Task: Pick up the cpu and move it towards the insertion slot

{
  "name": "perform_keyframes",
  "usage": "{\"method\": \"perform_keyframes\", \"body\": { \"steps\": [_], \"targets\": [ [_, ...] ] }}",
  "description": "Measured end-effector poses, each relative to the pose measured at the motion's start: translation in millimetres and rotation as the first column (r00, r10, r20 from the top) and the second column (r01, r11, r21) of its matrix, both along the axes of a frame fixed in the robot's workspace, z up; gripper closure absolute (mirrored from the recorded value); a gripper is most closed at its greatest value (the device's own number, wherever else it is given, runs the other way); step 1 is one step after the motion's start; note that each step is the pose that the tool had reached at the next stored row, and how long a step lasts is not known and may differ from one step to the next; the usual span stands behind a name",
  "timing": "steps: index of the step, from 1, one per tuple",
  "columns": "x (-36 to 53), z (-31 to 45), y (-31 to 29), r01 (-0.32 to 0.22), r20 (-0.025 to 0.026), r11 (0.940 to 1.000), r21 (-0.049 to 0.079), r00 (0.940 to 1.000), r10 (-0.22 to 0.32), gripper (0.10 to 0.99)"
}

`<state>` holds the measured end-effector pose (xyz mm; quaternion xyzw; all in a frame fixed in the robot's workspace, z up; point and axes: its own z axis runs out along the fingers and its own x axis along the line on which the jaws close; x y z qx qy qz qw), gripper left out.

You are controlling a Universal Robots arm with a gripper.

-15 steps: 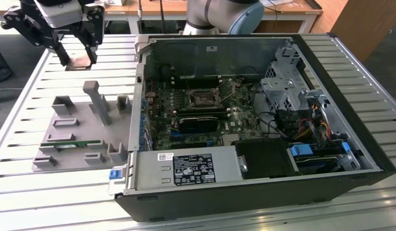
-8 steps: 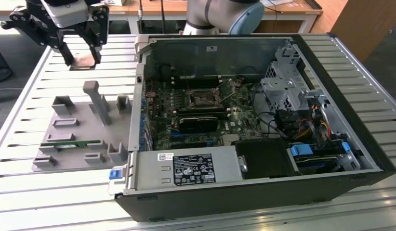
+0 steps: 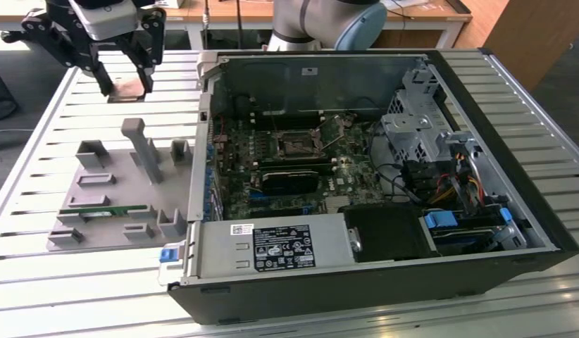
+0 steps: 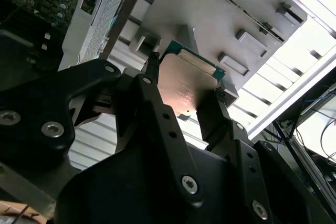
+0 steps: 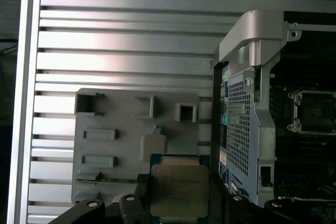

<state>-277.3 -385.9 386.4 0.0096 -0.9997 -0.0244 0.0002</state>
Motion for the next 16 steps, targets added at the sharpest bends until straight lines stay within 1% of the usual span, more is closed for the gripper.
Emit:
{"method": "perform_keyframes", "body": {
  "steps": [16],
  "targets": [
    [12.8, -0.2, 0.6, 0.0, 0.0, 1.0, 0.0, 1.0, 0.0, 0.545]
  ]
}}
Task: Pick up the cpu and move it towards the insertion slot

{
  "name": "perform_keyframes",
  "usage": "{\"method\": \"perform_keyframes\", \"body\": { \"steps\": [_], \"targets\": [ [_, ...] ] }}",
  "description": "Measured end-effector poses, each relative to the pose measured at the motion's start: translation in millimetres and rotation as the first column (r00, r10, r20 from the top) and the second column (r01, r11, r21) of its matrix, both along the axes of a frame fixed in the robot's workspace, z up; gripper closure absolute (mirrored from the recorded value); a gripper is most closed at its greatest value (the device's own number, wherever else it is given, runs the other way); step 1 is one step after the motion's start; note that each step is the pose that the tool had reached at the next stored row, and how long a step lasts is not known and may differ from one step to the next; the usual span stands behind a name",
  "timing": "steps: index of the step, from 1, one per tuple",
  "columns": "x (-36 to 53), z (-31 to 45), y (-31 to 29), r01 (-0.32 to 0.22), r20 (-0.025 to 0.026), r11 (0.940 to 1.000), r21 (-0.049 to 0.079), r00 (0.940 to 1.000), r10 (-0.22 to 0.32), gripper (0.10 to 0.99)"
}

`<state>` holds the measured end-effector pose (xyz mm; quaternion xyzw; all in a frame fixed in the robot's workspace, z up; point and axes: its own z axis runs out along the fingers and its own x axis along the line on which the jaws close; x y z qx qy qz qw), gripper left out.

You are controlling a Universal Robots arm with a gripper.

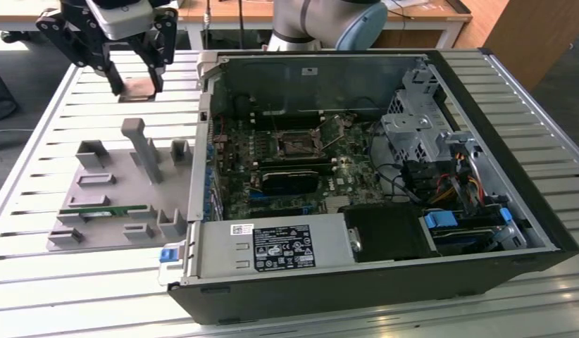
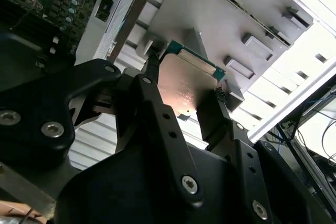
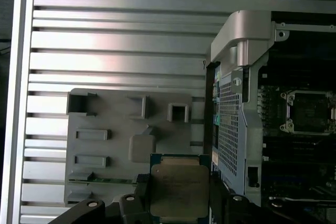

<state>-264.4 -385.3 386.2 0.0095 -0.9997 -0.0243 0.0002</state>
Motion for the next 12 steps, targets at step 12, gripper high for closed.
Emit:
{"method": "perform_keyframes", "body": {
  "steps": [12],
  "targets": [
    [8.0, -0.2, 0.2, 0.0, 0.0, 1.0, 0.0, 1.0, 0.0, 0.545]
  ]
}}
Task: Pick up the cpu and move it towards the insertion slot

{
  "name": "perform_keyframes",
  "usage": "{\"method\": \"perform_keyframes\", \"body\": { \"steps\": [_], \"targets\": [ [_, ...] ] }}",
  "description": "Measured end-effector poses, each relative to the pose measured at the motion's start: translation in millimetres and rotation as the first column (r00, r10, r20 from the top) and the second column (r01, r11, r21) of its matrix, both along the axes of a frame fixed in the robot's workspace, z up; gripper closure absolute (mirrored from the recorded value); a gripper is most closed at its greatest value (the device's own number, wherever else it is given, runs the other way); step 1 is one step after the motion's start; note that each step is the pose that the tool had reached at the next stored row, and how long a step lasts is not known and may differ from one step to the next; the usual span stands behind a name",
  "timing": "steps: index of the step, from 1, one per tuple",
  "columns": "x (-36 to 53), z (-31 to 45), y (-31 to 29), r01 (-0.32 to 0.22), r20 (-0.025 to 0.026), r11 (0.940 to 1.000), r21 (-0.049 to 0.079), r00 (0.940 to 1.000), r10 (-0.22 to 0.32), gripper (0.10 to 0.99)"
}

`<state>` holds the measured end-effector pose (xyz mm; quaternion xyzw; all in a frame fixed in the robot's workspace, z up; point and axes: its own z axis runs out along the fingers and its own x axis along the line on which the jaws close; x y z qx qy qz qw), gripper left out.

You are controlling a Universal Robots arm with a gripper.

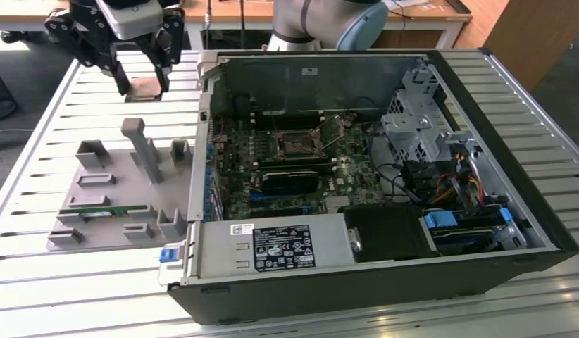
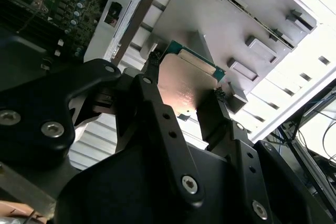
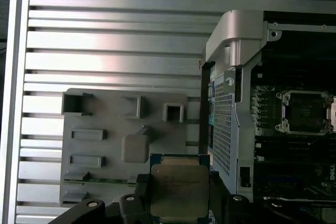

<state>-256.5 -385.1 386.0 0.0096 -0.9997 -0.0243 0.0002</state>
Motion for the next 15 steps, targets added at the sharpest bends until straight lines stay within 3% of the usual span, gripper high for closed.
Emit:
{"method": "perform_keyframes", "body": {
  "steps": [15],
  "targets": [
    [9.4, -0.2, 0.4, 0.0, 0.0, 1.0, 0.0, 1.0, 0.0, 0.545]
  ]
}}
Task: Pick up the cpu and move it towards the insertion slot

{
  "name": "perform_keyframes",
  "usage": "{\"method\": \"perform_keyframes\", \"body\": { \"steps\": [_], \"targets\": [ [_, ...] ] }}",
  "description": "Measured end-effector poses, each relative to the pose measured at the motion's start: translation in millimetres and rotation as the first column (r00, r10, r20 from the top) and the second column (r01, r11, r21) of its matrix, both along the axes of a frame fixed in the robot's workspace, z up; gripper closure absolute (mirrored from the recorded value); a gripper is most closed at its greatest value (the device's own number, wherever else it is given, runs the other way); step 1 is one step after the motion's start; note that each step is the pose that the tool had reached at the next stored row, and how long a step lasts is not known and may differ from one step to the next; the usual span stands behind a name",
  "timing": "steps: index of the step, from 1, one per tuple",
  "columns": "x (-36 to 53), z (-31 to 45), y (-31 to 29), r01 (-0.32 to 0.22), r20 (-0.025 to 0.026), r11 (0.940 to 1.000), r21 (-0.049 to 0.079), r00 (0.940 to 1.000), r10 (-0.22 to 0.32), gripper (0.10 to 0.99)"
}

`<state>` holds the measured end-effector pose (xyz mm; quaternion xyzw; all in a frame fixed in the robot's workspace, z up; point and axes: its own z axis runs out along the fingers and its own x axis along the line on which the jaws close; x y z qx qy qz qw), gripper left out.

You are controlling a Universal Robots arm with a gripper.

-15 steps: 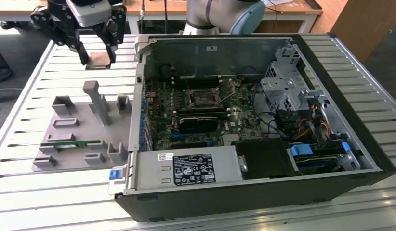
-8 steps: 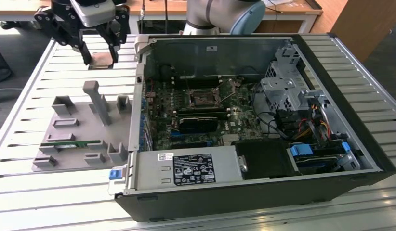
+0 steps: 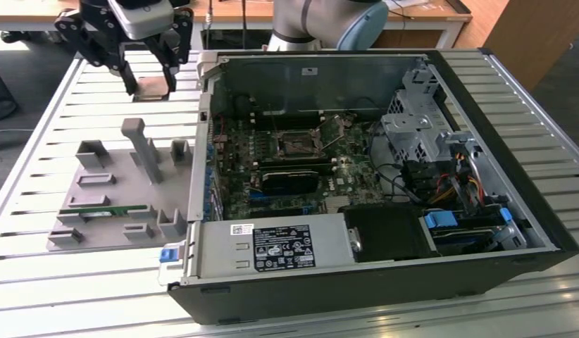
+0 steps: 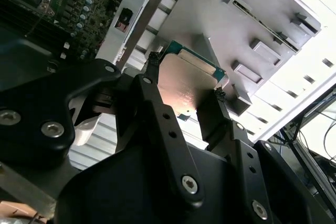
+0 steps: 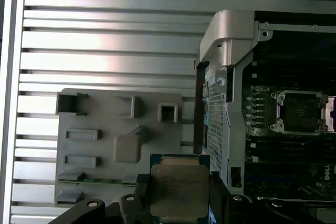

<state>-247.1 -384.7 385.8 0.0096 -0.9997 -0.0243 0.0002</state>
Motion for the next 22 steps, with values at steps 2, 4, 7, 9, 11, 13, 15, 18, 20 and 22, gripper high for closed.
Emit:
{"method": "perform_keyframes", "body": {
  "steps": [2, 4, 7, 9, 11, 13, 15, 18, 20, 22],
  "targets": [
    [1.1, 0.0, 0.0, 0.0, 0.0, 1.0, 0.0, 1.0, 0.0, 0.545],
    [2.2, -0.1, 0.1, 0.0, 0.0, 1.0, 0.0, 1.0, 0.0, 0.545],
    [3.7, -0.1, 0.1, 0.0, 0.0001, 1.0, 0.0, 1.0, 0.0, 0.545],
    [5.0, -0.1, 0.1, 0.0, 0.0, 1.0, 0.0, 1.0, 0.0, 0.545],
    [6.3, -0.1, 0.1, 0.0, 0.0, 1.0, 0.0, 1.0, 0.0, 0.545],
    [7.5, -0.1, 0.2, 0.0, 0.0, 1.0, 0.0, 1.0, 0.0, 0.545],
    [8.7, -0.2, 0.1, 0.0, 0.0001, 1.0, 0.0, 1.0, 0.0, 0.545],
    [11.1, -0.1, 0.2, 0.0, 0.0, 1.0, 0.0, 1.0, 0.0, 0.545],
    [12.7, -0.1, 0.1, 0.0, 0.0, 1.0, 0.0, 1.0, 0.0, 0.545],
    [14.4, -0.1, 0.2, 0.0, 0.0, 1.0, 0.0, 1.0, 0.0, 0.545]
  ]
}}
